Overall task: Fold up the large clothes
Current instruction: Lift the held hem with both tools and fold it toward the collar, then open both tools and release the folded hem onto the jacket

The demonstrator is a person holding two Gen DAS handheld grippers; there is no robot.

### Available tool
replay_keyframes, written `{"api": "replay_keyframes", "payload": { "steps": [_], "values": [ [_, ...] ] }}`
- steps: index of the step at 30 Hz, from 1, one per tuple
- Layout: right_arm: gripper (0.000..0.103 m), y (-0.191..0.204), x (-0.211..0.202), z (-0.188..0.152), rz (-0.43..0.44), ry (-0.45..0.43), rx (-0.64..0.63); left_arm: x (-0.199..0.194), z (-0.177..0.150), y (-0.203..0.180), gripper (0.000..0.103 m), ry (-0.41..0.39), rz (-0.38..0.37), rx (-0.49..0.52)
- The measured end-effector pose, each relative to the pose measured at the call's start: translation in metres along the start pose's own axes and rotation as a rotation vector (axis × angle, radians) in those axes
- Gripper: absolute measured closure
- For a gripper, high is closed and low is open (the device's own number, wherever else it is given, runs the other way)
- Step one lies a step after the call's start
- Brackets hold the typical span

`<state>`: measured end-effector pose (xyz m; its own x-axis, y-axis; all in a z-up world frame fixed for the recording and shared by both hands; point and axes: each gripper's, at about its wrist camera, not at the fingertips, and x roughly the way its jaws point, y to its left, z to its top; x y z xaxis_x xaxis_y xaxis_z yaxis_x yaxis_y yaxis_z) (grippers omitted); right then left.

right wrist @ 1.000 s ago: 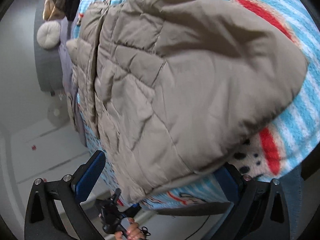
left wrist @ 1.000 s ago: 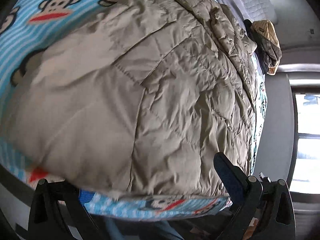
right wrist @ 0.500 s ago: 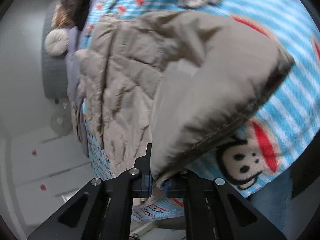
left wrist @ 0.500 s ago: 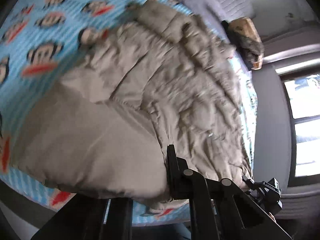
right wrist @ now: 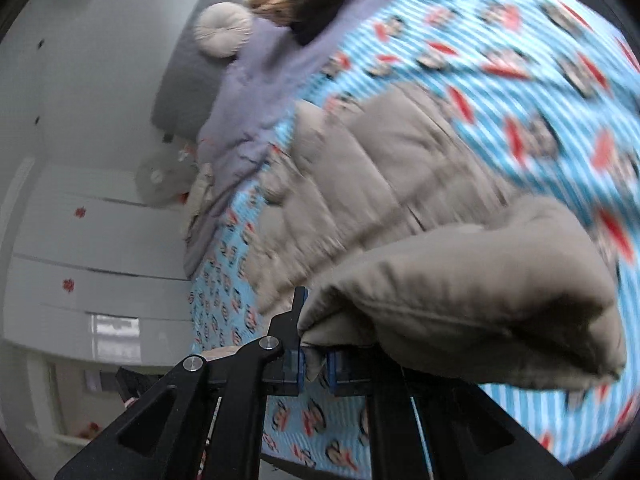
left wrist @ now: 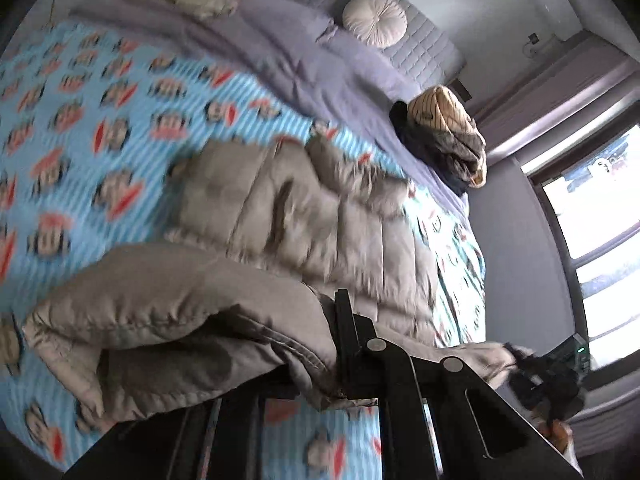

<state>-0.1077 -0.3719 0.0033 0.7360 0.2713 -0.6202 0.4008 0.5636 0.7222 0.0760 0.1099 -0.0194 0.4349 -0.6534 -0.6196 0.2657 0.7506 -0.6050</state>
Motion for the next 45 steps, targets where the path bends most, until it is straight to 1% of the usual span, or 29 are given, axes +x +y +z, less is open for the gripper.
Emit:
{"api": "replay_keyframes", "payload": {
  "steps": [1,5,7,9,10,12,14,17,21,23,25,27,29,30,31,32,33,34,36,38,39,40,42,44,45],
  "values": [
    [0.095,0.010,0.006,0.020,0.010,0.008,-0.024,0.004,0.011,-0.005,0.089,-0.008,0.014,0.001],
    [0.095,0.035,0.034,0.081,0.024,0.032,-0.071,0.025,0.056,-0.024,0.089,-0.041,0.076,-0.012],
    [0.095,0.044,0.052,0.110,0.017,0.049,-0.092,0.040,0.078,-0.031,0.089,-0.057,0.109,-0.005],
    [0.095,0.045,0.070,0.130,-0.001,0.065,-0.095,0.056,0.091,-0.030,0.089,-0.054,0.125,-0.010],
    [0.095,0.043,0.084,0.143,-0.015,0.084,-0.083,0.068,0.099,-0.028,0.089,-0.044,0.139,-0.015],
    [0.095,0.035,0.108,0.158,-0.036,0.106,-0.056,0.092,0.111,-0.021,0.089,-0.017,0.163,-0.016],
    [0.095,0.024,0.132,0.168,-0.064,0.120,-0.031,0.122,0.120,-0.013,0.089,0.022,0.190,-0.011],
    [0.095,0.005,0.160,0.176,-0.112,0.119,-0.002,0.168,0.131,0.002,0.089,0.087,0.211,0.004],
    [0.094,-0.017,0.185,0.181,-0.147,0.114,0.056,0.211,0.141,0.013,0.089,0.160,0.236,0.030],
    [0.091,-0.023,0.196,0.184,-0.164,0.111,0.069,0.222,0.145,0.015,0.089,0.186,0.235,0.043],
    [0.091,-0.024,0.200,0.185,-0.179,0.110,0.072,0.226,0.148,0.017,0.088,0.218,0.220,0.040],
    [0.089,-0.020,0.200,0.184,-0.187,0.118,0.059,0.218,0.149,0.018,0.084,0.226,0.199,0.035],
    [0.084,-0.011,0.194,0.183,-0.184,0.128,0.014,0.204,0.148,0.016,0.080,0.224,0.175,0.062],
    [0.064,-0.006,0.191,0.183,-0.175,0.132,-0.008,0.196,0.146,0.014,0.073,0.223,0.170,0.083],
    [0.033,0.000,0.186,0.183,-0.160,0.134,-0.035,0.190,0.146,0.013,0.068,0.218,0.175,0.101],
    [0.024,0.005,0.181,0.183,-0.150,0.128,-0.059,0.185,0.146,0.011,0.059,0.208,0.186,0.117],
    [0.024,0.010,0.176,0.183,-0.149,0.117,-0.083,0.180,0.147,0.009,0.044,0.194,0.201,0.133],
    [0.024,0.017,0.171,0.183,-0.151,0.112,-0.122,0.171,0.148,0.005,0.041,0.156,0.228,0.163],
    [0.026,0.023,0.166,0.183,-0.158,0.105,-0.148,0.161,0.151,0.002,0.040,0.107,0.260,0.195],
    [0.037,0.025,0.162,0.177,-0.158,0.107,-0.171,0.155,0.153,0.001,0.040,0.072,0.277,0.203],
    [0.056,0.024,0.164,0.175,-0.171,0.113,-0.184,0.157,0.154,0.001,0.040,0.070,0.278,0.210],
    [0.070,0.022,0.167,0.173,-0.191,0.124,-0.198,0.163,0.153,0.001,0.040,0.085,0.277,0.217],
    [0.077,0.022,0.177,0.166,-0.228,0.150,-0.242,0.182,0.151,0.002,0.040,0.124,0.276,0.219],
    [0.078,0.020,0.188,0.162,-0.272,0.168,-0.275,0.205,0.146,0.003,0.040,0.147,0.301,0.238],
    [0.078,0.018,0.193,0.162,-0.301,0.166,-0.296,0.215,0.143,0.003,0.040,0.141,0.336,0.261]
  ]
}}
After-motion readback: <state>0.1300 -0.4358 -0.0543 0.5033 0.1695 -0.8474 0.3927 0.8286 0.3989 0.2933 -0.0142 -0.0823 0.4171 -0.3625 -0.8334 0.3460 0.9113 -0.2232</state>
